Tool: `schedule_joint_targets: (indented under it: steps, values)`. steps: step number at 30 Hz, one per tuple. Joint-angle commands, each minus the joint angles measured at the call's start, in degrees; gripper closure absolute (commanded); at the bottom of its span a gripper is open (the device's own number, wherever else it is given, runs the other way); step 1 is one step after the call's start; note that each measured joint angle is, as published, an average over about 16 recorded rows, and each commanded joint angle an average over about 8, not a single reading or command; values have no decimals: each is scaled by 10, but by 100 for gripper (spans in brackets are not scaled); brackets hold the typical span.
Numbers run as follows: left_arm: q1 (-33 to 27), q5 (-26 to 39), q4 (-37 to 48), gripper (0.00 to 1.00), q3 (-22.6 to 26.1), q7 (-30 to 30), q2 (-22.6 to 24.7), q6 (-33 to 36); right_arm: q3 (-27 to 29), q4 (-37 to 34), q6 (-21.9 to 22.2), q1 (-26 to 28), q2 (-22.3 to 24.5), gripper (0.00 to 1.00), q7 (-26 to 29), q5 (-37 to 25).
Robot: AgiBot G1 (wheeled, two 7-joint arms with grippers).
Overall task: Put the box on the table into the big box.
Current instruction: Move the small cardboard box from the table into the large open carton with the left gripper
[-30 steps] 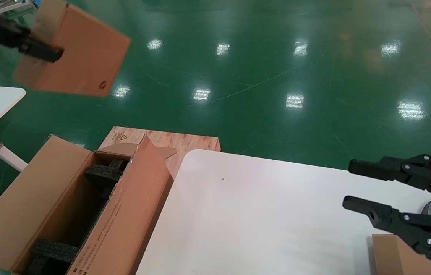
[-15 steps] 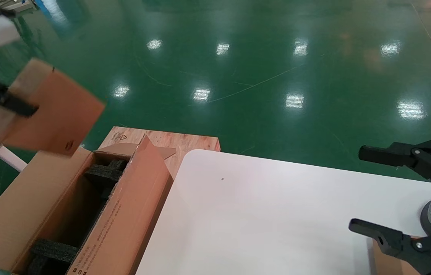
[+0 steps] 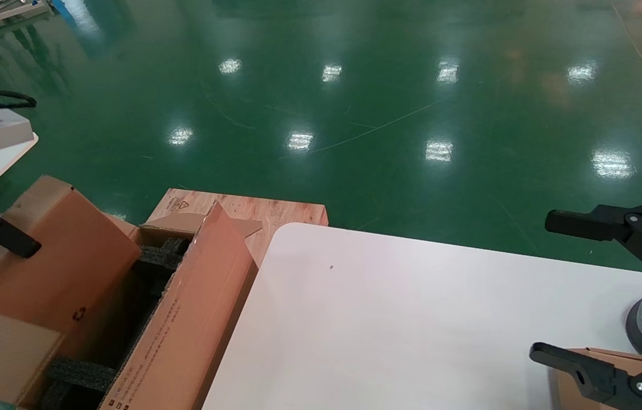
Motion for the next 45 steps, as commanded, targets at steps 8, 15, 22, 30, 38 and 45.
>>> schedule_joint_targets:
  steps: [8, 15, 22, 30, 38, 45]
  values:
    - [-3, -86, 51, 100, 73, -13, 13, 8, 0, 0, 0, 0, 0, 0, 0, 0]
    - [8, -124, 80, 100, 97, -15, 6, 9, 0, 0, 0, 0, 0, 0, 0, 0]
    - [26, -140, 100, 100, 107, -13, -2, 5, 0, 0, 0, 0, 0, 0, 0, 0]
    - [51, -150, 119, 100, 107, 0, -7, -16, 0, 0, 0, 0, 0, 0, 0, 0]
    - [71, -155, 137, 100, 100, 21, -7, -43, 0, 0, 0, 0, 0, 0, 0, 0]
    - [87, -156, 153, 100, 96, 39, -4, -64, 0, 0, 0, 0, 0, 0, 0, 0]
